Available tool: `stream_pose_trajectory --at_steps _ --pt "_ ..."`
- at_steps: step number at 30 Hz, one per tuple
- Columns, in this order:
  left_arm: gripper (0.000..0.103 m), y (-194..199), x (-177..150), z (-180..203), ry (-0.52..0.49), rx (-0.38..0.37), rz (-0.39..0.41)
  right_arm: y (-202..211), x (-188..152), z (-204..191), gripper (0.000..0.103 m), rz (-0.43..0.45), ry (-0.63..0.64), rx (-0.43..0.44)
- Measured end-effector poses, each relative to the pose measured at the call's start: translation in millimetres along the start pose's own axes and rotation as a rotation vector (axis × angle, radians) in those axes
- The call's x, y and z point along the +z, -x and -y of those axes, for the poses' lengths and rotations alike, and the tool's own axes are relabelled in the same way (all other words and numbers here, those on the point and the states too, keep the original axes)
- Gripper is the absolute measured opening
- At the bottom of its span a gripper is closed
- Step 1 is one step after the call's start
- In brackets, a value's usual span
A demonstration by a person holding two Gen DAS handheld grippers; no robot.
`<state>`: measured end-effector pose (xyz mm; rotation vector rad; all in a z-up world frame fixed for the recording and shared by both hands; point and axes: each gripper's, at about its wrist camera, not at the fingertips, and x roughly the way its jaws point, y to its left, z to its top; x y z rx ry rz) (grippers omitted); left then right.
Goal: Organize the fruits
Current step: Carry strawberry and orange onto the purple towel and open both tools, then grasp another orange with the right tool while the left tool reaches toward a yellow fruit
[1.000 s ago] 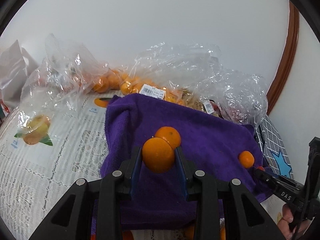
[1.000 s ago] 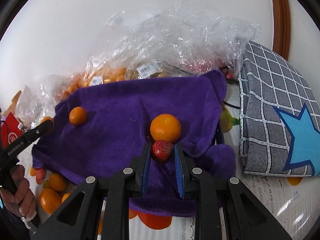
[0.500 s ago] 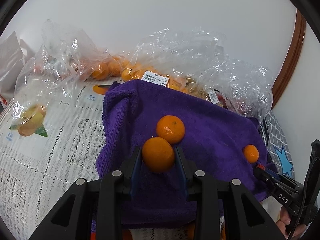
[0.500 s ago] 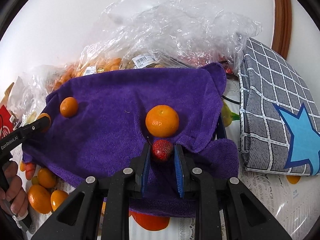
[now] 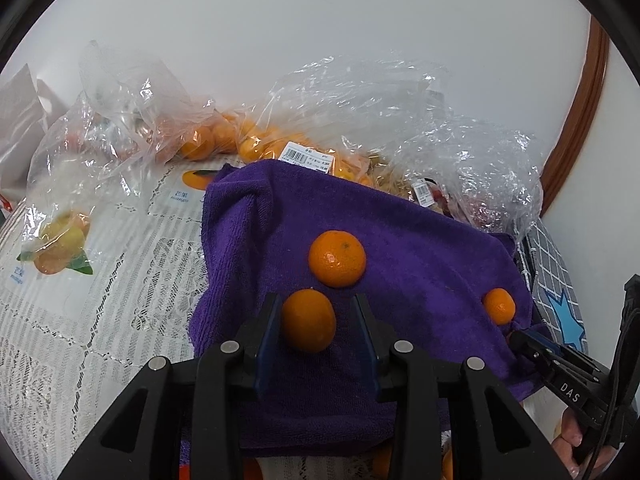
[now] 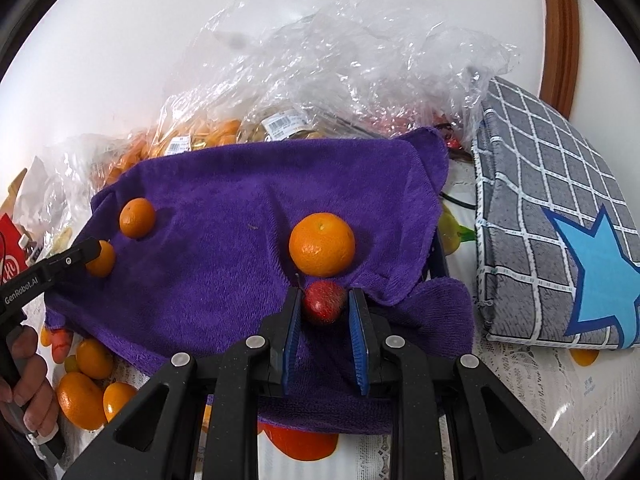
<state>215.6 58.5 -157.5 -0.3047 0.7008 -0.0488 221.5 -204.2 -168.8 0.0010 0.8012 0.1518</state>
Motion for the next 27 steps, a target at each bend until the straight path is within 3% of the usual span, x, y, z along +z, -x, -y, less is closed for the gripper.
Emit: stream_pose_trajectory --at_steps 7,12,15,19,27 --pt "0.034 14 -1 4 -0.016 -0.003 0.066 24 -1 -2 0.048 0.112 0.003 -0.037" --pt "0.034 26 -3 -2 0.007 0.012 0.098 36 -4 -4 0.048 0.136 -0.007 -0.033" --pt "0.034 37 -7 -11 0.047 -0.025 0.107 45 -10 -3 0.048 0.145 -0.054 -0.042" --pt "0.034 43 -18 -23 0.095 -0.067 0.063 59 -23 2 0.049 0.149 -0.113 0.055" --pt "0.036 67 -44 -16 0.009 -0.050 0.056 66 -53 -27 0.049 0.075 -0.037 0.116"
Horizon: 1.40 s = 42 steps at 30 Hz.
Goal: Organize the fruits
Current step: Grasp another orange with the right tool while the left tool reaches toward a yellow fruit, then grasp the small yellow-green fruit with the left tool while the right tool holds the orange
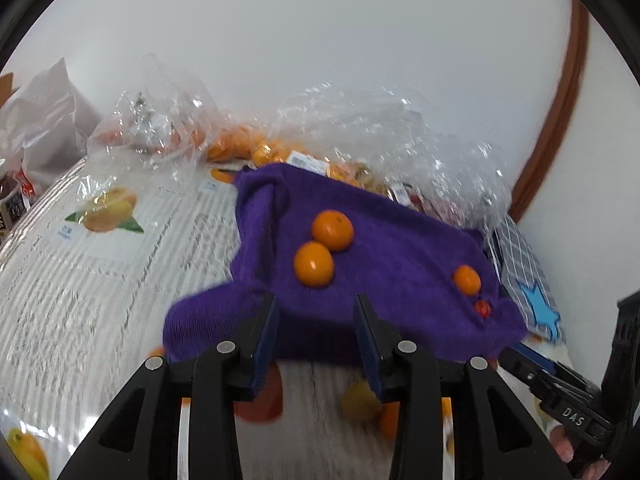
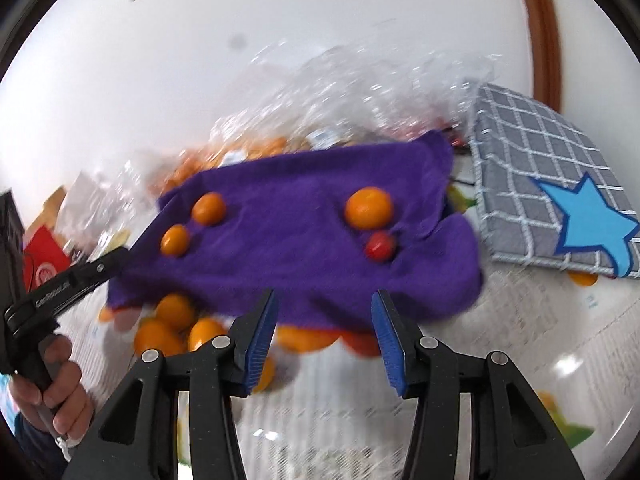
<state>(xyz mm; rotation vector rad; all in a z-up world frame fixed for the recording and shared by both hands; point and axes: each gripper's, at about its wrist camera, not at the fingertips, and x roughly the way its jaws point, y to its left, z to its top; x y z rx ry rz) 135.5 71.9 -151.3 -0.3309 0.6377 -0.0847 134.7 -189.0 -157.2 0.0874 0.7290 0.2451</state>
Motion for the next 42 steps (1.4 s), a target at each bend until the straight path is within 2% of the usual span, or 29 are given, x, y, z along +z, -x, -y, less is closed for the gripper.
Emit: stream_pose_trajectory --at_steps 9,15,18,20,24,26,28,32,36,42 --pt "0.039 16 -16 -5 0.005 0.003 -0.030 2 -21 -26 0.049 -0.066 0.068 0.098" --pt "0.039 16 -16 -12 0.035 0.003 -0.041 -16 -21 -31 0.048 -0.151 0.088 0.065" --pt "0.039 14 -17 -12 0.038 0.001 -0.049 -17 -20 -29 0.035 -0.151 0.080 0.100" --pt "0.039 14 -17 -11 0.035 0.000 -0.052 -14 -19 -27 0.034 -0.138 0.074 0.117" --pt "0.039 13 -18 -10 0.032 -0.001 -0.054 -5 -16 -3 0.034 -0.102 -0.004 0.074" --pt "0.039 13 -17 -10 0.032 -0.004 -0.059 -3 -16 6 0.034 -0.092 -0.004 0.012" --pt "0.039 12 -18 -9 0.029 -0.007 -0.065 -5 -17 12 0.034 -0.114 -0.001 0.000" --pt "0.039 10 -19 -5 0.013 -0.009 -0.075 -12 -17 10 0.038 -0.145 0.015 0.004" --pt "0.039 8 -20 -3 0.001 -0.043 -0.090 -19 -17 -1 0.035 -0.154 0.069 -0.064" --pt "0.041 4 -25 13 -0.074 -0.085 -0.136 -6 -18 8 0.035 -0.102 0.028 -0.029"
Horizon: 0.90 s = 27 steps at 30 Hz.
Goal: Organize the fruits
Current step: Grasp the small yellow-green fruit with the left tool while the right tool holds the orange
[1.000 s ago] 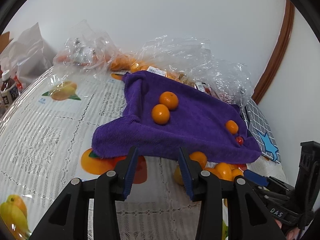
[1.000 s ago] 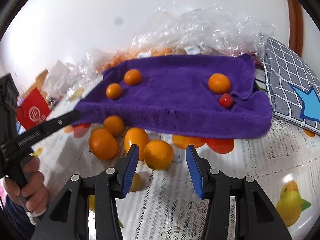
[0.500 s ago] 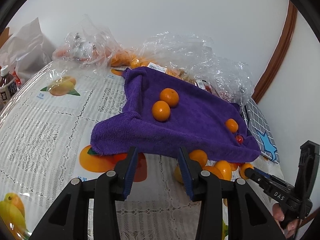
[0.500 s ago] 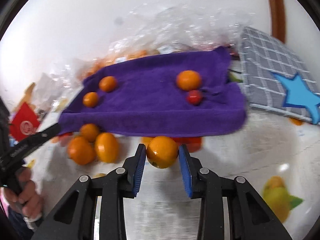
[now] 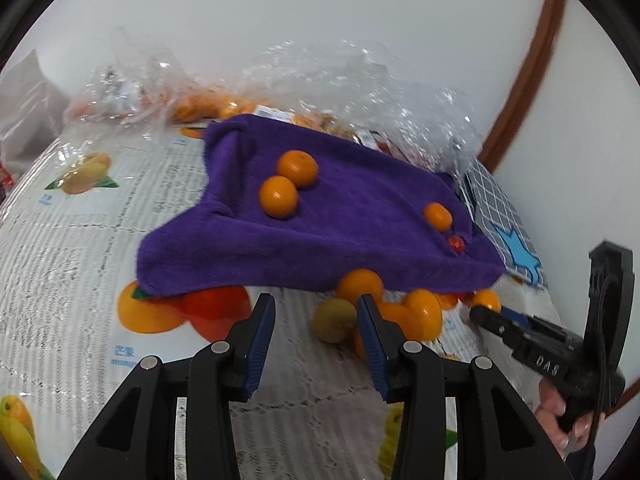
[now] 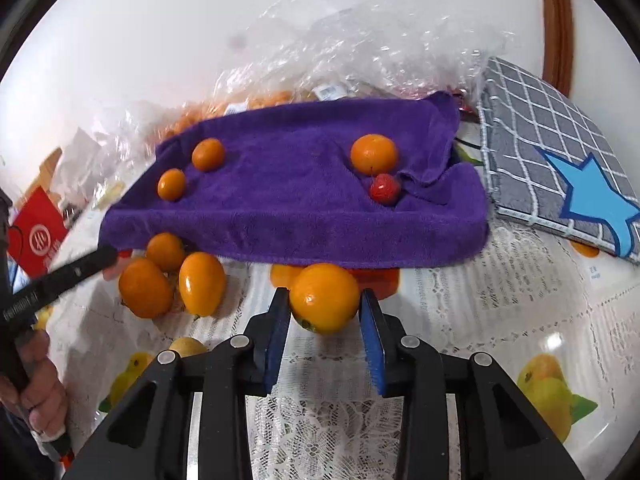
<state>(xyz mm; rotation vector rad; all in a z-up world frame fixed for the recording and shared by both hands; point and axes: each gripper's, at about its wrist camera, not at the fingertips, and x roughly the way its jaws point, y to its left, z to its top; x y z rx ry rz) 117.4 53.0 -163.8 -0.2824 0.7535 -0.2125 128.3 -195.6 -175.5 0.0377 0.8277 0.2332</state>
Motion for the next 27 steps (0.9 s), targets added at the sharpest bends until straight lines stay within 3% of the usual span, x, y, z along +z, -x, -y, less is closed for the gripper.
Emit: stream_pose_trajectory --at_steps 5,13,16,18,22,27 --pt "0.047 -5 -1 -1 0.007 0.000 -0.030 2 0 8 0.035 -0.005 -0.046 0.015" --pt "0.047 -12 5 -5 0.028 -0.038 -0.038 -2 0 3 0.035 -0.019 -0.021 0.013" --pt "0.039 -16 6 -6 0.036 -0.066 -0.051 -3 0 1 0.035 -0.022 -0.012 0.013" --pt "0.022 -20 6 -5 0.039 -0.094 -0.068 -2 0 2 0.035 -0.022 -0.012 0.016" --pt "0.023 -15 4 -2 0.023 -0.101 -0.049 -3 1 4 0.035 -0.025 -0.020 0.021" --pt "0.023 0 2 -4 0.025 -0.033 0.018 -3 0 6 0.035 -0.023 -0.029 0.027"
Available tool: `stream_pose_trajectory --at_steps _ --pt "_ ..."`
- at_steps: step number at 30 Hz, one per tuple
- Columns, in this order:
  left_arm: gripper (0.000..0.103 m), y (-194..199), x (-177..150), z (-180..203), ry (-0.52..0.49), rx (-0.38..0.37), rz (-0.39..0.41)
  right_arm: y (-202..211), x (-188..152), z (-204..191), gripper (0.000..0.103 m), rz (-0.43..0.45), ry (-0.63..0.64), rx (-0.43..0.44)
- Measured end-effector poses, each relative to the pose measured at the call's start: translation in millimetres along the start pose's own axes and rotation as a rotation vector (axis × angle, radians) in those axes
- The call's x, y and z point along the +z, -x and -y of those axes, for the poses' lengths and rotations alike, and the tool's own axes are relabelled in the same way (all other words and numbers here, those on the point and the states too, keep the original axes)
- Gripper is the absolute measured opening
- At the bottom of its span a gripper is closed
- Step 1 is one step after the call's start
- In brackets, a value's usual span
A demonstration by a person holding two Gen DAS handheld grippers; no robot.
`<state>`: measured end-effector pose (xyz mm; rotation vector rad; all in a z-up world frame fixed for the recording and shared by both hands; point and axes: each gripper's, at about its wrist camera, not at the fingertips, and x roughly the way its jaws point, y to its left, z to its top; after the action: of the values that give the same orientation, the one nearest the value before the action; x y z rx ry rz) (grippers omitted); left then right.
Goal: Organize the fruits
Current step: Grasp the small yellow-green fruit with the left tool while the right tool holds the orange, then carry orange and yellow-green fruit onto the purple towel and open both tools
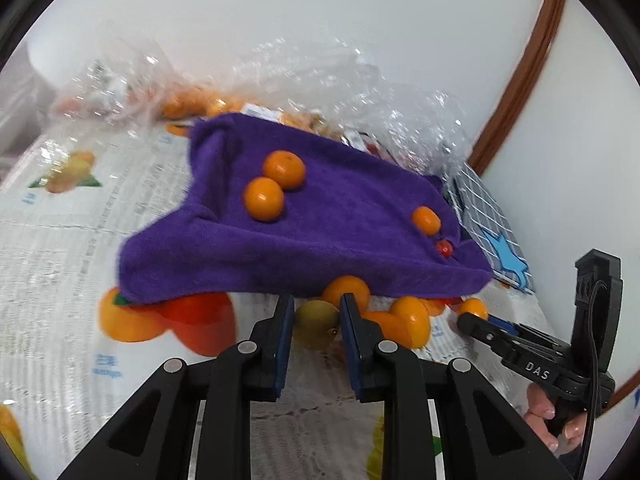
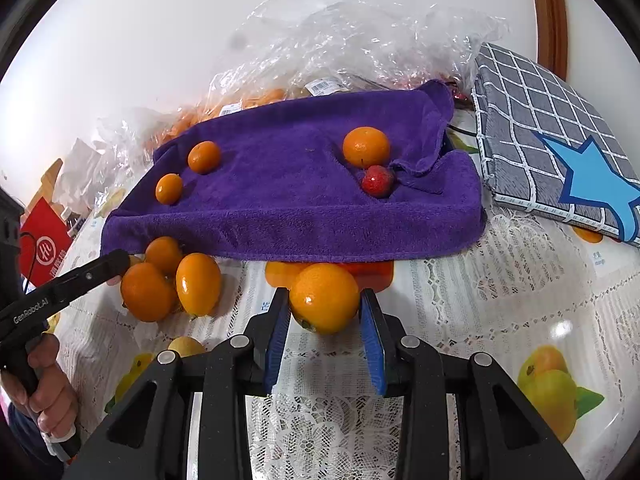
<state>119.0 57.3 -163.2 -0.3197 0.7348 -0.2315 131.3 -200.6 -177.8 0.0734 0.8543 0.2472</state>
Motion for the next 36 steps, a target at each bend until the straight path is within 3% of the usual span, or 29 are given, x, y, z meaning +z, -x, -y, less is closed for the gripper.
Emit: stream_pose_trajectory --at_steps 3,5,14,36 --pt "0.023 1 0 -4 0.012 0.037 -0.003 0 0 2 0.035 -0.001 -0.008 0.000" --pt "0.023 -6 0 -7 0.020 0.048 -0.045 0 0 1 0.035 -0.003 -0.010 -0.001" --pt "0.027 -22 -4 6 -0.047 0.062 -0.131 -1 0 0 0.035 -0.009 -0.001 -0.004" --pt "0.026 2 -3 -5 0.025 0.050 -0.005 8 -2 1 0.035 0.041 -0.002 -0.011"
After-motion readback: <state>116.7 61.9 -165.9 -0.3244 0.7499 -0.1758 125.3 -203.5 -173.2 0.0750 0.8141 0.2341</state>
